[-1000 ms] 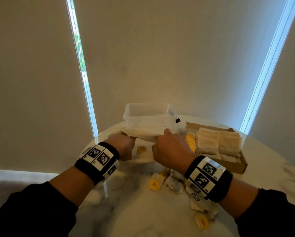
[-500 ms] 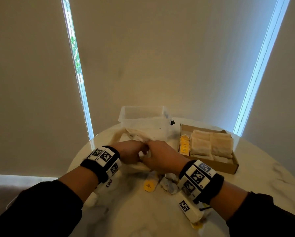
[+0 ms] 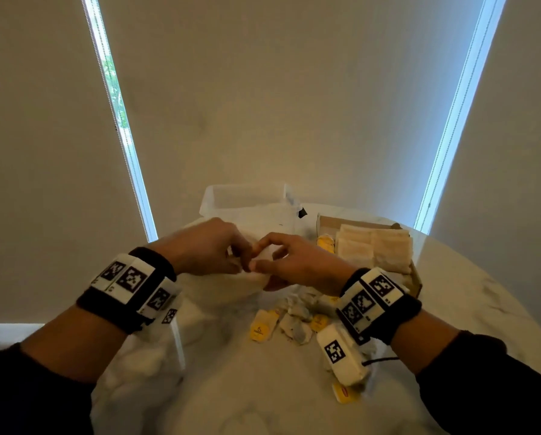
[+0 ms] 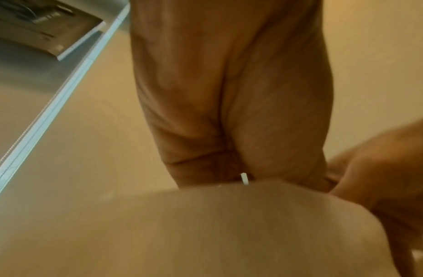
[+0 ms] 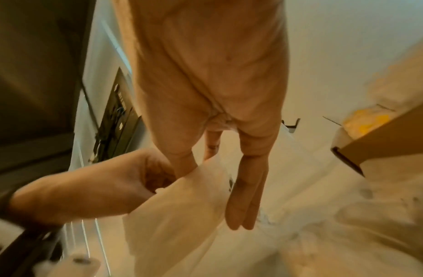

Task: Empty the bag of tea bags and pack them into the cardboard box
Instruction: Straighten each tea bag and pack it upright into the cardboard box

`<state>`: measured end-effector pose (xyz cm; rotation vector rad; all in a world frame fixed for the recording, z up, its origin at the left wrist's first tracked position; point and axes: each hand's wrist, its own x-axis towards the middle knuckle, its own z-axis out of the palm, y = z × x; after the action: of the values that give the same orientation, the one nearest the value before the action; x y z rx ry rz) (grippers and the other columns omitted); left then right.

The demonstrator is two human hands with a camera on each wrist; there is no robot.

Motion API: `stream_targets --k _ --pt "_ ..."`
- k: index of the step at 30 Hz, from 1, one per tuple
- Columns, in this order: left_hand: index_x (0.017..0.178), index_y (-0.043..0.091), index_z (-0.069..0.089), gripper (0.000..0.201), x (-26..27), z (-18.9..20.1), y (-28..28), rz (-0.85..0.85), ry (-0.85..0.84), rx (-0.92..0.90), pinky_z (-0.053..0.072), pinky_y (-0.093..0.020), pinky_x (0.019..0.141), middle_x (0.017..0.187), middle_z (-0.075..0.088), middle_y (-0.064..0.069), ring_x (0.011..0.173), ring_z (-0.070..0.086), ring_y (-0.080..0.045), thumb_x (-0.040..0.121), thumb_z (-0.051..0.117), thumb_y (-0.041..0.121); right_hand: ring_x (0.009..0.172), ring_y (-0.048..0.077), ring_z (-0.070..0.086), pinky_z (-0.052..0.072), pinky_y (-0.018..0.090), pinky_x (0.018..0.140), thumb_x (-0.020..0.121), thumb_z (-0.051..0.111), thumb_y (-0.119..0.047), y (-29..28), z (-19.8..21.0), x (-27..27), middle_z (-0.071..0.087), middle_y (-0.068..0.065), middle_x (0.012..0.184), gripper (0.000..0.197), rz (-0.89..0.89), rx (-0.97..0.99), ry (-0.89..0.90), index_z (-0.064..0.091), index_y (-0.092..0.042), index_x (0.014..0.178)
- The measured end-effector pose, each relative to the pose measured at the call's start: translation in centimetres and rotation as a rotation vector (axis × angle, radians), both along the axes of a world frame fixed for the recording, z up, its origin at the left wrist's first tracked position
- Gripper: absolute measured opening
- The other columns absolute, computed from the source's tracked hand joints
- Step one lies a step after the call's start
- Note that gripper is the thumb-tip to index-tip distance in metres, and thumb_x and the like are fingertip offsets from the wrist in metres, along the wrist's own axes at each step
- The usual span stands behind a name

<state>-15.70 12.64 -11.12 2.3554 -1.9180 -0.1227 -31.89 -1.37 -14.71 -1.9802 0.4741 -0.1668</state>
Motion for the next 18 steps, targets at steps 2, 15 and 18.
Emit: stream_targets --k 2,15,18 --pt "0.100 0.037 0.082 0.017 -0.3 1.6 0.5 0.004 0.059 -0.043 0.057 -0.024 0.082 0.098 0.074 0.020 0.087 0.068 0.002 0.090 0.083 0.023 0.102 0.033 0.079 0.066 0.046 0.089 0.099 0.076 -0.030 -0.6 0.7 -0.7 0.072 0.015 0.120 0.026 0.003 0.145 -0.035 0.069 -0.020 0.122" --pt "0.103 0.029 0.080 0.018 -5.6 0.2 -4.0 -0.111 0.694 -0.379 0.061 -0.023 0.084 0.104 0.080 0.008 0.094 0.077 -0.011 0.089 0.085 0.018 0.101 0.000 0.066 0.052 0.026 0.094 0.094 0.078 -0.041 -8.0 0.2 -8.6 0.072 -0.023 0.110 0.019 0.038 -0.538 0.302 0.077 -0.044 0.113" --pt "0.101 0.035 0.081 0.018 -6.0 -2.4 -5.9 -0.149 0.554 -0.140 0.059 -0.024 0.087 0.105 0.078 0.013 0.092 0.076 -0.009 0.090 0.085 0.021 0.107 0.001 0.064 0.050 0.033 0.104 0.087 0.083 -0.050 -8.0 -0.4 -8.8 0.070 -0.021 0.116 0.043 0.198 -0.604 0.474 0.070 -0.044 0.127"
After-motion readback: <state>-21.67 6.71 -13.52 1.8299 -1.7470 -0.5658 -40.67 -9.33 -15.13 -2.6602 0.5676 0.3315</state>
